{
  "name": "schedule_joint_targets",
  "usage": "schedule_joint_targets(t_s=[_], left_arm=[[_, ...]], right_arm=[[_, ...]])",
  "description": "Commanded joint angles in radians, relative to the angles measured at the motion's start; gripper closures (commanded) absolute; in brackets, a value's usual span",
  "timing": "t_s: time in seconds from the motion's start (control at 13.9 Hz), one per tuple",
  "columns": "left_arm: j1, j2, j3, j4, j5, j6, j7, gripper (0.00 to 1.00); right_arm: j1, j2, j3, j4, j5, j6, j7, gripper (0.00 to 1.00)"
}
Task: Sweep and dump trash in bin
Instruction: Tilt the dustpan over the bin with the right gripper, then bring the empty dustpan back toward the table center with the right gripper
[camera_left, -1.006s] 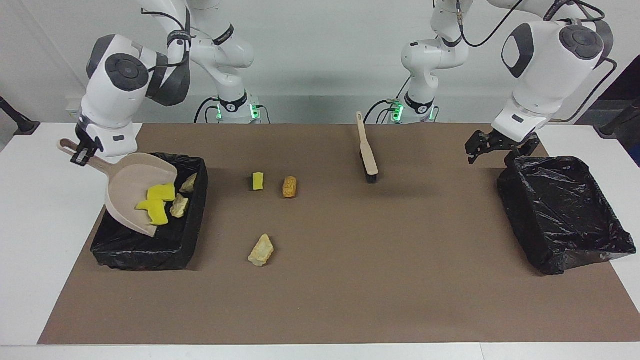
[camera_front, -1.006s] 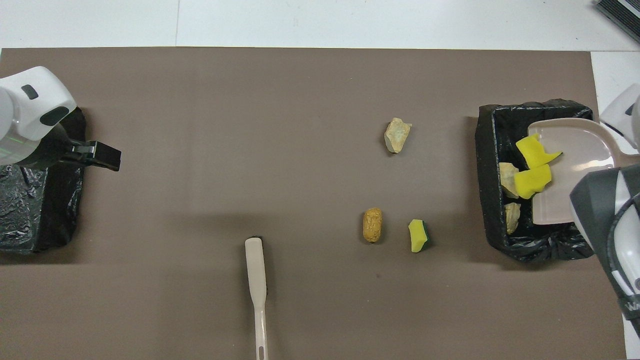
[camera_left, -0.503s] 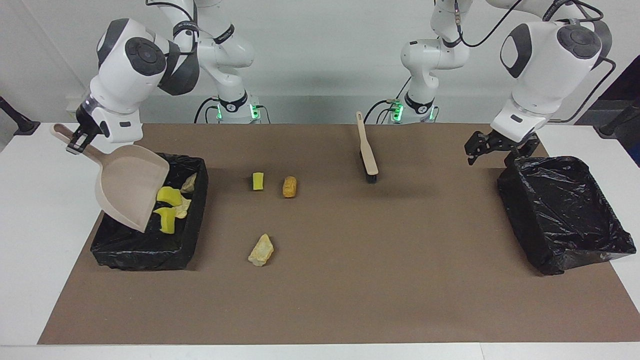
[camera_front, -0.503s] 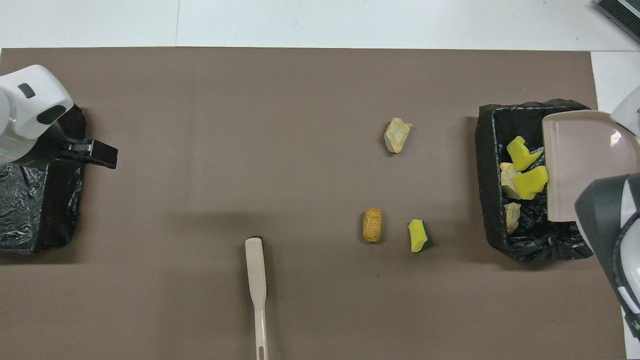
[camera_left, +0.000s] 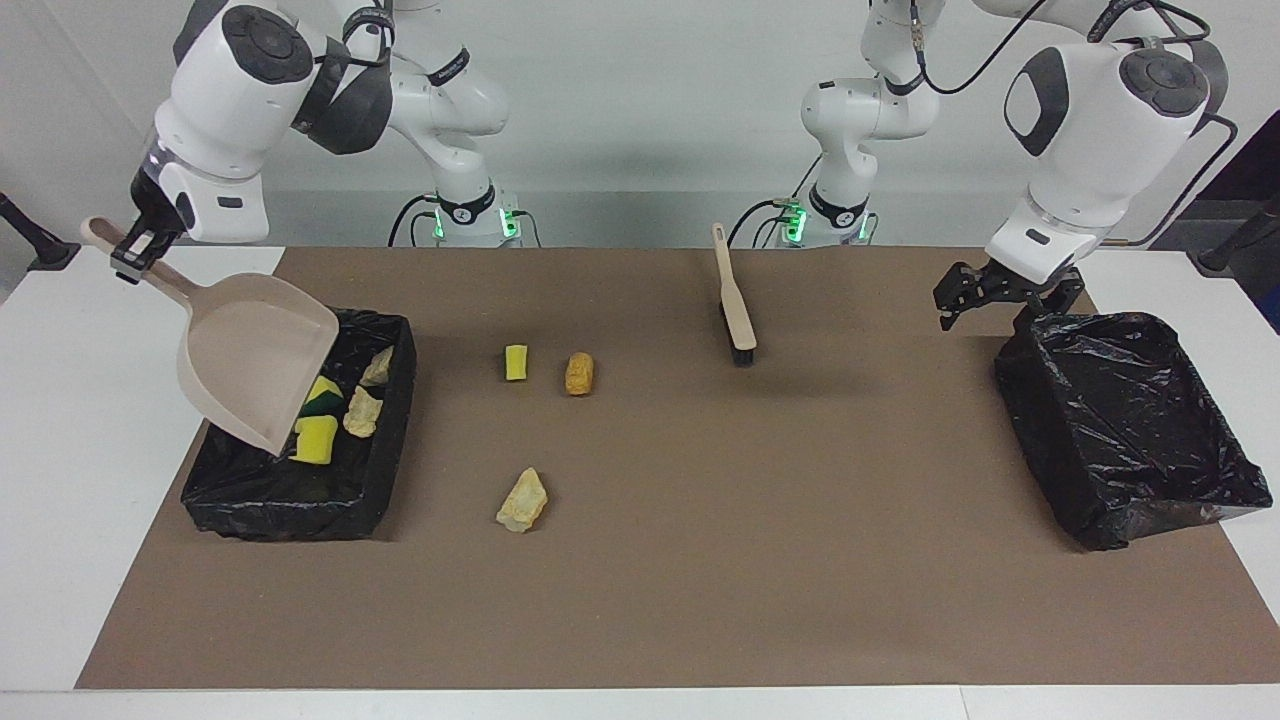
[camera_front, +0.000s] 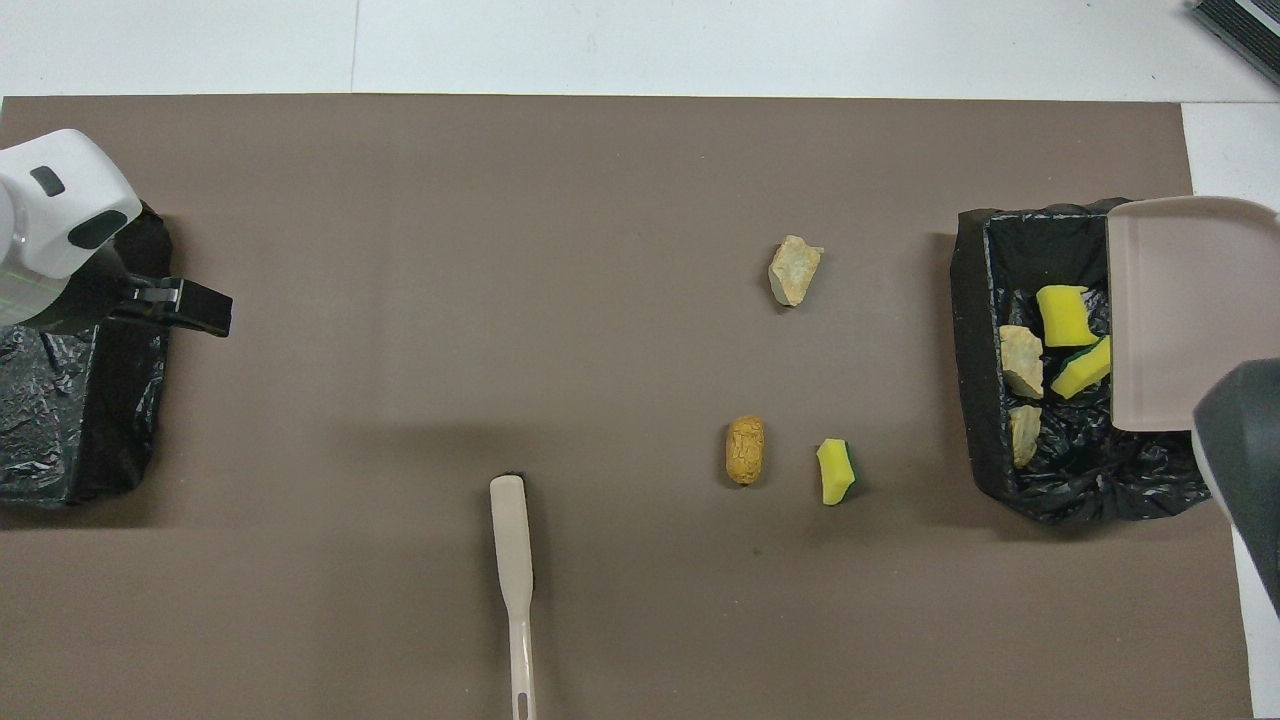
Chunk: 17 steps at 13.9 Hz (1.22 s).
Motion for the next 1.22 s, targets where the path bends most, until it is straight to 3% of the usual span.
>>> schedule_joint_targets(t_s=[0.0, 0.29, 0.5, 1.15], left_arm=[[0.014, -0.026, 0.014, -0.030, -0.022, 0.025, 0.096, 0.00], [0.077, -0.021, 0.015, -0.024, -0.117, 0.030, 0.087, 0.00], [0.065, -0.026, 0.012, -0.021, -0.114, 0.027, 0.004, 0.00], [0.072, -0.084, 0.008, -0.035, -0.087, -0.013, 0.016, 0.00]], right_arm=[[-0.007, 0.005, 0.009, 0.036, 0.094, -0.025, 0.005, 1.00], [-0.004, 0.005, 0.010, 0.036, 0.207, -0.027, 0.095, 1.00], [-0.002, 0.006, 0.044, 0.038, 0.253, -0.027, 0.165, 1.00], [-0.002, 0.006, 0.173, 0.042, 0.407, -0.029, 0.463, 1.00]])
